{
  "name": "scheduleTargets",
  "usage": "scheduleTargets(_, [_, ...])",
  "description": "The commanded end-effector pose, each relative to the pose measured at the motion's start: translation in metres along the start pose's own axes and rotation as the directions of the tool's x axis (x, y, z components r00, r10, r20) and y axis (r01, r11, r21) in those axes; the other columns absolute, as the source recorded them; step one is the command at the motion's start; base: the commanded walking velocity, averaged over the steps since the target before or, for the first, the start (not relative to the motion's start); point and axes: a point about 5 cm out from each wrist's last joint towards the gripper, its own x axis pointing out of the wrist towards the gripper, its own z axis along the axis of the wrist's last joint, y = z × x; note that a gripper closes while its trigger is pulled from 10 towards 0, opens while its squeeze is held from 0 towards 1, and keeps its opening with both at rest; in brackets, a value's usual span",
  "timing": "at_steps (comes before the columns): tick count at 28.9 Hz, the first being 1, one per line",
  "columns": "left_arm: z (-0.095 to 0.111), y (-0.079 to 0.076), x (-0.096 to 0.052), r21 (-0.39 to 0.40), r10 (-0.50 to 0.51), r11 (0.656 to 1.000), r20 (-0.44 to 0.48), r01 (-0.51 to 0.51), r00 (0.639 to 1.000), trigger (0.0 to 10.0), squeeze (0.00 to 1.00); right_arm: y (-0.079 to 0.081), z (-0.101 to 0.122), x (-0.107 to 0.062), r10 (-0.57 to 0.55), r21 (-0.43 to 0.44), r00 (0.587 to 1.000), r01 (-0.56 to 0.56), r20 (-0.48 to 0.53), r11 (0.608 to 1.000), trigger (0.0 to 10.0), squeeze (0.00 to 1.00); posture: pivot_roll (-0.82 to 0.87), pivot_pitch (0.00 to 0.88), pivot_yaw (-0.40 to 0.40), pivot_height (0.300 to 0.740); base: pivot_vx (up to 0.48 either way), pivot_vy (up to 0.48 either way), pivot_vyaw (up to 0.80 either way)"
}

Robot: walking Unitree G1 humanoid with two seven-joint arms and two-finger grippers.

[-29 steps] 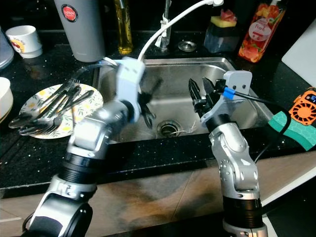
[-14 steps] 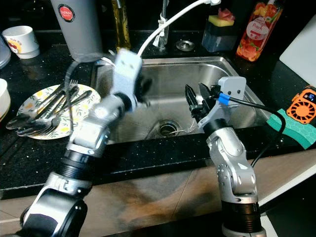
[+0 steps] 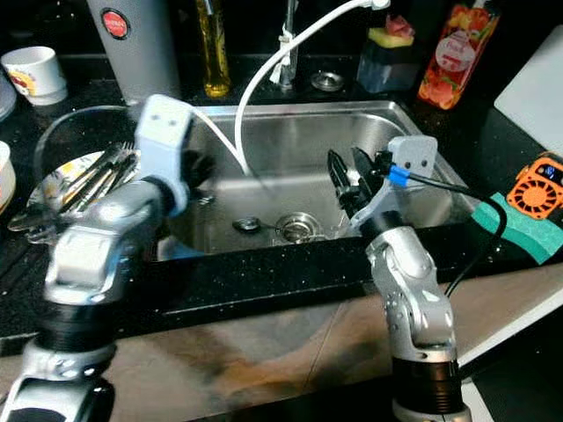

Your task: Kitchen organization

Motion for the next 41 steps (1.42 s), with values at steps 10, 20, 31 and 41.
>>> scheduleTargets(10, [0.0, 0.049, -0.035, -0.036, 0.024, 0.999, -0.103, -0.028, 0.994, 10.0, 0.0, 0.001, 0.0, 0.001, 0.013, 0.004, 1.0, -0.013, 0.005, 1.0, 10.0, 0.0, 0.13, 0.08, -0.056, 0.74, 0.0, 0.0, 0.0])
scheduleTargets(20, [-0.014, 0.069, -0.047, -0.092, 0.048, 0.993, -0.218, -0.07, 0.975, 10.0, 0.0, 0.0, 0.0, 0.001, 0.012, -0.002, 1.0, -0.012, 0.003, 1.0, 10.0, 0.0, 0.12, 0.077, -0.057, 0.74, 0.0, 0.0, 0.0])
scheduleTargets(31, [-0.023, 0.081, -0.043, -0.075, 0.163, 0.979, -0.257, -0.188, 0.953, 10.0, 0.0, -0.001, 0.001, 0.002, 0.018, -0.006, 1.0, -0.018, 0.005, 1.0, 10.0, 0.0, 0.12, 0.066, -0.06, 0.74, 0.0, 0.0, 0.0])
scheduleTargets(41, [-0.012, 0.08, -0.044, -0.11, 0.141, 0.979, -0.228, -0.17, 0.963, 10.0, 0.0, 0.0, 0.001, 0.002, 0.019, -0.004, 1.0, -0.019, 0.005, 1.0, 10.0, 0.0, 0.12, 0.067, -0.061, 0.74, 0.0, 0.0, 0.0])
